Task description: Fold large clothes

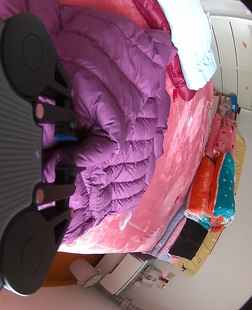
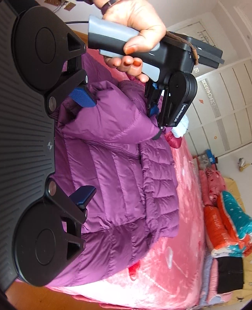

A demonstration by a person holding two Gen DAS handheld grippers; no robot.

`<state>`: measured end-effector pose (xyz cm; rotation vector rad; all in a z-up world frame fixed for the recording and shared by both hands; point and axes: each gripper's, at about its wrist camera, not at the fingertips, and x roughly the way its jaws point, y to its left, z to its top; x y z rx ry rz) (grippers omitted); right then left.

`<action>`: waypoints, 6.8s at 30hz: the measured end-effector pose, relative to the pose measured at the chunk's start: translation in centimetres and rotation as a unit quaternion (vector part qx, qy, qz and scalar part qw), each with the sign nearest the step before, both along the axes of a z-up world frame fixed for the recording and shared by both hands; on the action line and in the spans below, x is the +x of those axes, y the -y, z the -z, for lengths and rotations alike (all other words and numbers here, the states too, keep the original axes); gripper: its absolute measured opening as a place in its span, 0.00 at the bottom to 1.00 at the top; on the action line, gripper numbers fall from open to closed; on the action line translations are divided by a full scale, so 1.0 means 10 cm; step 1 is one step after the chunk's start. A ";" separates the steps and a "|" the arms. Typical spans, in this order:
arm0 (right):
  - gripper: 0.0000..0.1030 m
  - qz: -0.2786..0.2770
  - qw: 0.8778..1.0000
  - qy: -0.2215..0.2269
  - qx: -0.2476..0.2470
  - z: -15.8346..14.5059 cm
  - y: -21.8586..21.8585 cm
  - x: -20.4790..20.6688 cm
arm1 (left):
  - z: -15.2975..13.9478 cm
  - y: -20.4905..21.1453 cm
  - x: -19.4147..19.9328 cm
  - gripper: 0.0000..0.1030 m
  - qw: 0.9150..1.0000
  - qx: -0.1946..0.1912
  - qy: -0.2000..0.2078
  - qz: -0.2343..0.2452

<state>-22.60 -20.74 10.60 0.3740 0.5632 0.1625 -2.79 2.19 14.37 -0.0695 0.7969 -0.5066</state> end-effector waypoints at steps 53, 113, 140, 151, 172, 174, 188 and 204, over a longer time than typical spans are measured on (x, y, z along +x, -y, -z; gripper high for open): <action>0.19 0.095 0.995 -0.016 -0.017 -0.33 -0.01 0.71 | 0.56 -1.00 0.32 0.77 0.991 0.017 0.082 0.100; 0.99 0.185 0.954 0.075 -0.225 -0.17 0.58 2.55 | 0.52 -1.06 0.84 0.82 0.973 -0.024 0.227 -0.022; 1.00 0.132 0.965 -0.018 -0.225 0.45 0.53 3.06 | 1.02 -0.99 1.22 0.84 0.989 0.007 0.135 -0.061; 1.00 0.213 0.967 -0.015 -0.136 0.10 0.75 1.79 | 0.48 -1.35 0.61 0.82 0.984 -0.015 0.162 -0.079; 1.00 0.237 0.963 -0.062 -0.110 0.01 1.11 0.10 | 0.38 -2.01 -0.89 0.81 0.988 0.033 0.108 -0.110; 1.00 0.244 0.964 -0.071 -0.082 0.01 1.19 -0.03 | 0.38 -2.06 -0.97 0.81 0.988 0.033 0.105 -0.112; 1.00 0.194 0.951 -0.183 0.154 0.34 1.71 -0.44 | 0.47 -2.33 -1.32 0.81 0.992 -0.011 0.031 -0.123; 1.00 0.103 0.924 -0.278 0.241 0.81 1.79 -0.03 | 0.71 -2.41 -1.32 0.82 0.991 -0.031 -0.044 -0.119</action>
